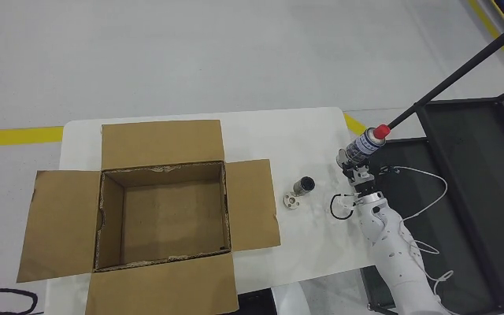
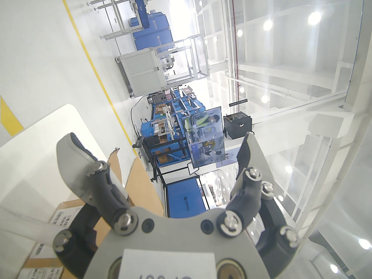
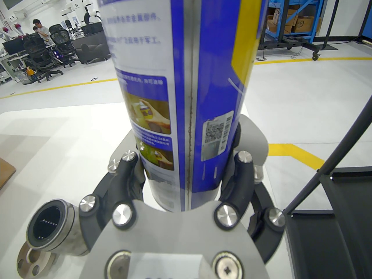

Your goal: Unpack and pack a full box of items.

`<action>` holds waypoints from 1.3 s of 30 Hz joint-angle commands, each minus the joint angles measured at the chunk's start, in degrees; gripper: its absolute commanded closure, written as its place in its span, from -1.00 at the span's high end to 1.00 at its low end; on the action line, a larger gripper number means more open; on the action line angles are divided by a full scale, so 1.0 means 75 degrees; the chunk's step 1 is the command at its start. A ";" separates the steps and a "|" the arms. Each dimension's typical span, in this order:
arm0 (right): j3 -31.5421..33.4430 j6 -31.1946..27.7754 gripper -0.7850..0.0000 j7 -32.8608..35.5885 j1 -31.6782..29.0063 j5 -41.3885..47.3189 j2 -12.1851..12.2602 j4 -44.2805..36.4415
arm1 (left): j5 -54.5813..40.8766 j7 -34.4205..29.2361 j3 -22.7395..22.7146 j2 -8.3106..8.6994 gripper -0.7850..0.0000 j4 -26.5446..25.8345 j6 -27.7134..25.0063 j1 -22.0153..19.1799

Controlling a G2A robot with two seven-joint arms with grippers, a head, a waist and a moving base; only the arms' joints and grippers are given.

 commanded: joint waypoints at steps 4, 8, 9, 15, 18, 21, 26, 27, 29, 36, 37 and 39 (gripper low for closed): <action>-0.0025 0.0152 -1.00 -0.0353 0.0051 -0.0107 0.0005 0.0263 | 0.0000 0.0000 0.0000 0.0000 1.00 0.0000 0.0000 0.0000; 0.0044 0.0115 -1.00 -0.0401 0.0142 -0.0022 0.0027 0.0433 | 0.0000 0.0000 0.0000 0.0000 1.00 0.0000 0.0000 0.0000; 0.0061 0.0132 -1.00 -0.0416 0.0172 -0.0031 0.0035 0.0457 | 0.0000 0.0000 0.0000 0.0000 1.00 0.0000 0.0000 0.0000; 0.0158 0.0155 -1.00 -0.0550 0.0339 -0.0214 0.0096 0.0561 | 0.0000 0.0000 0.0000 0.0000 1.00 0.0000 0.0000 0.0000; 0.0178 0.0127 -1.00 -0.0593 0.0404 -0.0283 0.0121 0.0667 | 0.0000 0.0000 0.0000 0.0000 1.00 0.0000 0.0000 0.0000; 0.0139 0.0089 -1.00 -0.0594 0.0447 -0.0346 0.0132 0.0790 | 0.0000 0.0000 0.0000 0.0000 1.00 0.0000 0.0000 0.0000; -0.0026 0.0178 -1.00 -0.0714 0.0461 -0.0574 0.0126 0.0984 | 0.0000 0.0000 0.0000 0.0000 1.00 0.0000 0.0000 0.0000; -0.0051 0.0182 -1.00 -0.0742 0.0449 -0.0589 0.0124 0.1049 | 0.0000 0.0000 0.0000 0.0000 1.00 0.0000 0.0000 0.0000; -0.0060 0.0134 -1.00 -0.0759 0.0427 -0.0593 0.0133 0.1183 | 0.0000 0.0000 0.0000 0.0000 1.00 0.0000 0.0000 0.0000; -0.0068 -0.0407 -1.00 -0.0833 0.0294 -0.0560 0.0185 0.1570 | 0.0000 0.0000 0.0000 0.0000 1.00 0.0000 0.0000 0.0000; -0.0086 -0.0508 -1.00 -0.0826 0.0279 -0.0554 0.0189 0.1588 | 0.0000 0.0000 0.0000 0.0000 1.00 0.0000 0.0000 0.0000; -0.0185 -0.0519 -1.00 -0.0817 0.0210 -0.0805 0.0202 0.1545 | 0.0000 0.0000 0.0000 0.0000 1.00 0.0000 0.0000 0.0000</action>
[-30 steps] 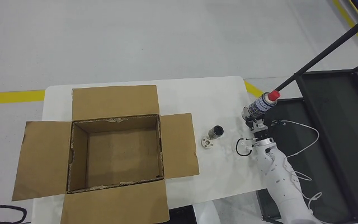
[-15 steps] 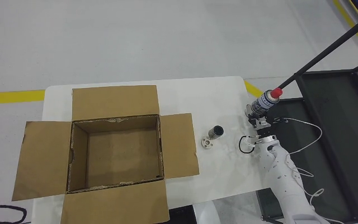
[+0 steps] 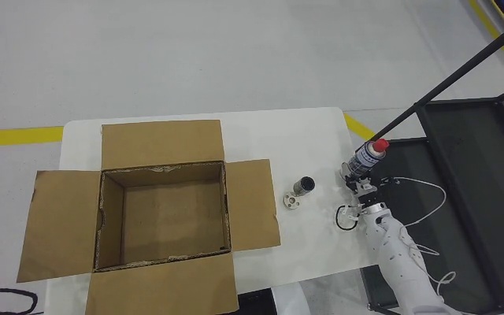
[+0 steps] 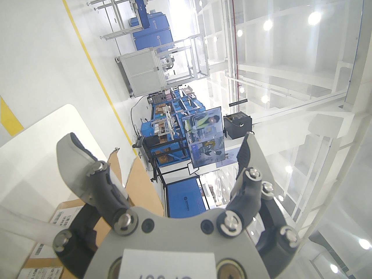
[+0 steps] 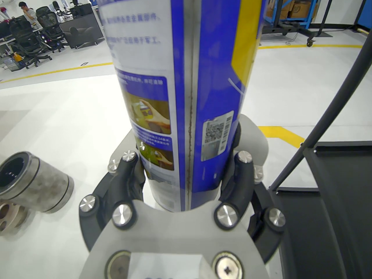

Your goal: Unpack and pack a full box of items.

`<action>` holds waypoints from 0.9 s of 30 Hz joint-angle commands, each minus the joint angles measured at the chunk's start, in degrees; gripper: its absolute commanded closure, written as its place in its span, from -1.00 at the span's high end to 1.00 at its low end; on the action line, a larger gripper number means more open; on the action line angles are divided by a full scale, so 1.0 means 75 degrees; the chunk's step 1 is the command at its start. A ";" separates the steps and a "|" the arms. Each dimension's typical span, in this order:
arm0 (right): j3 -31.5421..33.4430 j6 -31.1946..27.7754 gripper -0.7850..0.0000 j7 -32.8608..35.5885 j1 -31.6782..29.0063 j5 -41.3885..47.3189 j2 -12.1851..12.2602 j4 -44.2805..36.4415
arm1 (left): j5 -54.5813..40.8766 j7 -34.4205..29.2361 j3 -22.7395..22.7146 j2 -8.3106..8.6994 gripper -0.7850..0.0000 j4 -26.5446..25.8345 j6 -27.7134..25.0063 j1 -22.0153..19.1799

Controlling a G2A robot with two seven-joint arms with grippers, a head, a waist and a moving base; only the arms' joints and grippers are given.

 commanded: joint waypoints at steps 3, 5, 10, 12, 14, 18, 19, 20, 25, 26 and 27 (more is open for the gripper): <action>-0.0226 0.0015 -1.00 -0.0116 -0.0165 -0.0405 0.0000 -0.0159 | 0.0000 0.0000 0.0000 0.0000 1.00 0.0000 0.0000 0.0000; -0.0328 -0.0010 -1.00 -0.0125 -0.0244 -0.0512 -0.0005 -0.0249 | 0.0000 0.0000 0.0000 0.0000 1.00 0.0000 0.0000 0.0000; -0.0530 -0.0222 -1.00 -0.0033 -0.0394 -0.0617 -0.0009 -0.0475 | 0.0000 0.0000 0.0000 0.0000 1.00 0.0000 0.0000 0.0000; -0.0562 -0.0254 -1.00 0.0010 -0.0448 -0.0617 -0.0003 -0.0570 | 0.0000 0.0000 0.0000 0.0000 1.00 0.0000 0.0000 0.0000; -0.0604 -0.0228 -1.00 0.0018 -0.0509 -0.0650 -0.0001 -0.0668 | 0.0000 0.0000 0.0000 0.0000 1.00 0.0000 0.0000 0.0000; -0.0644 -0.0242 -1.00 0.0062 -0.0577 -0.0608 0.0008 -0.0791 | 0.0000 0.0000 0.0000 0.0000 1.00 0.0000 0.0000 0.0000; -0.0651 -0.0237 -1.00 0.0079 -0.0590 -0.0604 0.0011 -0.0815 | 0.0000 0.0000 0.0000 0.0000 1.00 0.0000 0.0000 0.0000; -0.0663 -0.0229 -1.00 0.0101 -0.0601 -0.0619 0.0015 -0.0838 | 0.0000 0.0000 0.0000 0.0000 1.00 0.0000 0.0000 0.0000; -0.0704 -0.0136 -1.00 0.0185 -0.0613 -0.0631 0.0028 -0.0851 | 0.0000 0.0000 0.0000 0.0000 1.00 0.0000 0.0000 0.0000; -0.0714 -0.0126 -1.00 0.0187 -0.0612 -0.0625 0.0029 -0.0847 | 0.0000 0.0000 0.0000 0.0000 1.00 0.0000 0.0000 0.0000; -0.0722 -0.0117 -1.00 0.0197 -0.0609 -0.0620 0.0031 -0.0840 | 0.0000 0.0000 0.0000 0.0000 1.00 0.0000 0.0000 0.0000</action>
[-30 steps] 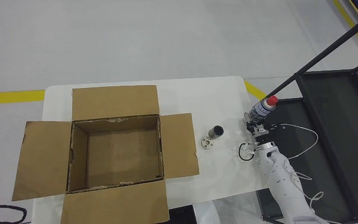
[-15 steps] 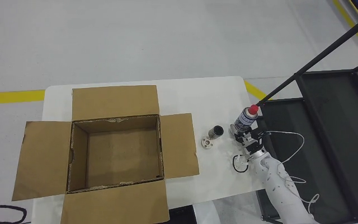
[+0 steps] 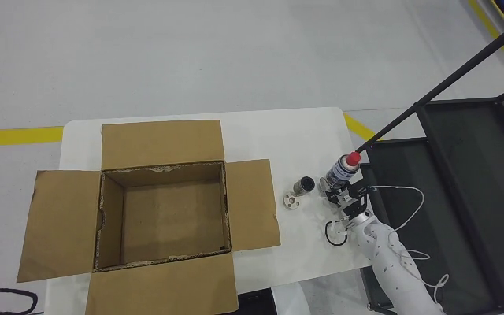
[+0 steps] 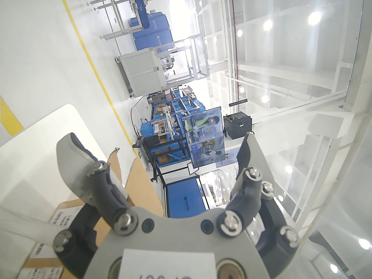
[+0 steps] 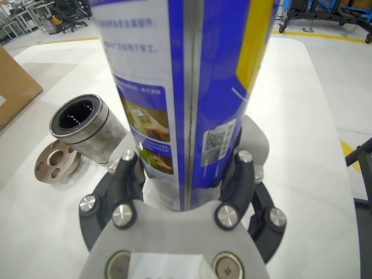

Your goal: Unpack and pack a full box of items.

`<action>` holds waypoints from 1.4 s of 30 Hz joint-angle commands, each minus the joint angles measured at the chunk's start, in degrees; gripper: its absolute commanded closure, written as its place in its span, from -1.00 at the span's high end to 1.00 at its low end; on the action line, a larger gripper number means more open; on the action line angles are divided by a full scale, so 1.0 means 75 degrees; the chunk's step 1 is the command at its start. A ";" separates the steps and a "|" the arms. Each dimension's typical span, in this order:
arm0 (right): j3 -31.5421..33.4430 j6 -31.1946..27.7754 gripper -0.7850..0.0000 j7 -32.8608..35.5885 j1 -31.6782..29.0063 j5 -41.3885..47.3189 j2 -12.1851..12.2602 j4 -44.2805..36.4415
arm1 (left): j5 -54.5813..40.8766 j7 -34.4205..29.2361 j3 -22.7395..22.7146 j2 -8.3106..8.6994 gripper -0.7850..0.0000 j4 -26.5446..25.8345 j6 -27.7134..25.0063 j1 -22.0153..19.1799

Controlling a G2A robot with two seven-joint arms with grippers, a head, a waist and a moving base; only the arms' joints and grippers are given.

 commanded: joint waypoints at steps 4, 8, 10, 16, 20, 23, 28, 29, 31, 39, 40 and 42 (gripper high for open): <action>-0.0045 0.0052 -1.00 0.0072 0.0015 -0.0057 0.0018 0.0023 | 0.0000 0.0000 0.0000 0.0000 1.00 0.0000 0.0000 0.0000; -0.0086 0.0033 -0.70 0.0121 0.0011 -0.0114 0.0037 0.0013 | 0.0000 0.0000 0.0000 0.0000 1.00 0.0000 0.0000 0.0000; -0.0094 0.0021 -0.10 0.0140 0.0002 -0.0121 0.0047 -0.0002 | 0.0000 0.0000 0.0000 0.0000 1.00 0.0000 0.0000 0.0000; -0.0082 0.0023 1.00 0.0167 -0.0034 -0.0102 0.0080 -0.0086 | 0.0000 0.0000 0.0000 0.0000 1.00 0.0000 0.0000 0.0000; -0.0013 -0.0023 1.00 0.0175 -0.0088 -0.0055 0.0116 -0.0173 | 0.0000 0.0000 0.0000 0.0000 1.00 0.0000 0.0000 0.0000; 0.0057 -0.0106 1.00 0.0267 -0.0157 -0.0010 0.0151 -0.0256 | 0.0000 0.0000 0.0000 0.0000 1.00 0.0000 0.0000 0.0000; 0.0200 -0.0187 1.00 0.0377 -0.0366 -0.0004 0.0219 -0.0517 | 0.0000 0.0000 0.0000 0.0000 1.00 0.0000 0.0000 0.0000; 0.0233 -0.0197 1.00 0.0383 -0.0430 0.0001 0.0233 -0.0599 | 0.0000 0.0000 0.0000 0.0000 1.00 0.0000 0.0000 0.0000; 0.0310 -0.0231 1.00 0.0389 -0.0573 0.0021 0.0261 -0.0791 | 0.0000 0.0000 0.0000 0.0000 1.00 0.0000 0.0000 0.0000; 0.0729 -0.0399 1.00 0.0483 -0.1421 0.0077 0.0390 -0.1969 | 0.0000 0.0000 0.0000 0.0000 1.00 0.0000 0.0000 0.0000; 0.0783 -0.0410 1.00 0.0512 -0.1544 0.0108 0.0402 -0.2129 | 0.0000 0.0000 0.0000 0.0000 1.00 0.0000 0.0000 0.0000; 0.0885 -0.0441 1.00 0.0552 -0.1787 0.0173 0.0424 -0.2464 | 0.0000 0.0000 0.0000 0.0000 1.00 0.0000 0.0000 0.0000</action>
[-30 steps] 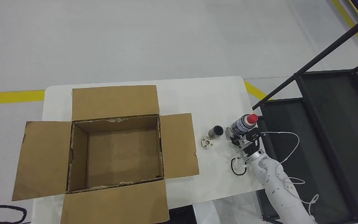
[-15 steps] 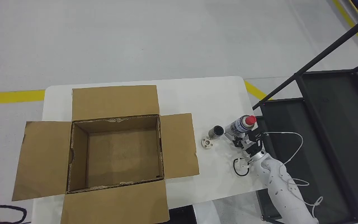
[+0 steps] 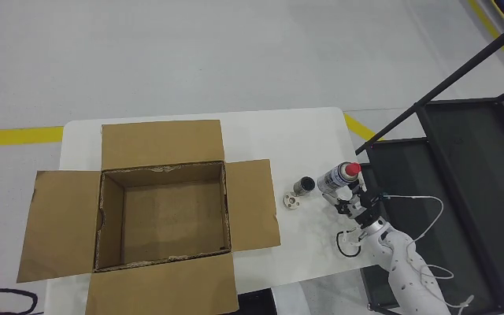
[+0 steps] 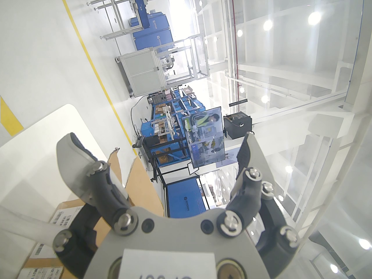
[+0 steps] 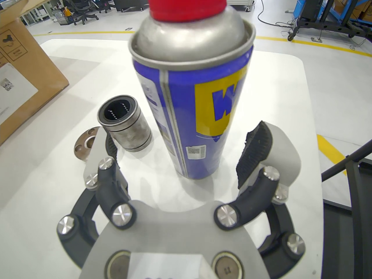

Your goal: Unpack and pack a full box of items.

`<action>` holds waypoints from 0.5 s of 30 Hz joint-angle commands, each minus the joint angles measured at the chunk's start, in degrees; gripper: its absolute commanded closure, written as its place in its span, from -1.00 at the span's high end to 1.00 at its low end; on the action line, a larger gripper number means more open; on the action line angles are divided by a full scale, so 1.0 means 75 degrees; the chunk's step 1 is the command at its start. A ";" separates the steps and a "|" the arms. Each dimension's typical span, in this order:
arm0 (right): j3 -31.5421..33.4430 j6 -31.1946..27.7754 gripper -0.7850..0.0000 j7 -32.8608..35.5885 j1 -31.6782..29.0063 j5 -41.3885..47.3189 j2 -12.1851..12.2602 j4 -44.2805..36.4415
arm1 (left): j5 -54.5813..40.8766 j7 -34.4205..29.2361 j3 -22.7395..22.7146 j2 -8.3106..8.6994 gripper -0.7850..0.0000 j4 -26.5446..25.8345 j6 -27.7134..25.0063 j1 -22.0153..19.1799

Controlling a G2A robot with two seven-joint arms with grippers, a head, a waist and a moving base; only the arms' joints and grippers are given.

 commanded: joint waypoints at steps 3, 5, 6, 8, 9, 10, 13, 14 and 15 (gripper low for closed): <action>0.0197 0.0059 1.00 0.0204 -0.0464 0.0310 0.0021 -0.0569 | 0.0000 0.0000 0.0000 0.0000 1.00 0.0000 0.0000 0.0000; 0.0197 0.0059 1.00 0.0204 -0.0464 0.0310 0.0021 -0.0569 | 0.0000 0.0000 0.0000 0.0000 1.00 0.0000 0.0000 0.0000; 0.0197 0.0059 1.00 0.0204 -0.0464 0.0310 0.0021 -0.0569 | 0.0000 0.0000 0.0000 0.0000 1.00 0.0000 0.0000 0.0000; 0.0197 0.0059 1.00 0.0204 -0.0464 0.0310 0.0021 -0.0569 | 0.0000 0.0000 0.0000 0.0000 1.00 0.0000 0.0000 0.0000; 0.0197 0.0059 1.00 0.0204 -0.0464 0.0310 0.0021 -0.0569 | 0.0000 0.0000 0.0000 0.0000 1.00 0.0000 0.0000 0.0000; 0.0197 0.0059 1.00 0.0204 -0.0464 0.0310 0.0021 -0.0569 | 0.0000 0.0000 0.0000 0.0000 1.00 0.0000 0.0000 0.0000; 0.0197 0.0059 1.00 0.0204 -0.0464 0.0310 0.0021 -0.0569 | 0.0000 0.0000 0.0000 0.0000 1.00 0.0000 0.0000 0.0000; 0.0197 0.0059 1.00 0.0204 -0.0464 0.0310 0.0021 -0.0569 | 0.0000 0.0000 0.0000 0.0000 1.00 0.0000 0.0000 0.0000; 0.0197 0.0059 1.00 0.0204 -0.0464 0.0310 0.0021 -0.0569 | 0.0000 0.0000 0.0000 0.0000 1.00 0.0000 0.0000 0.0000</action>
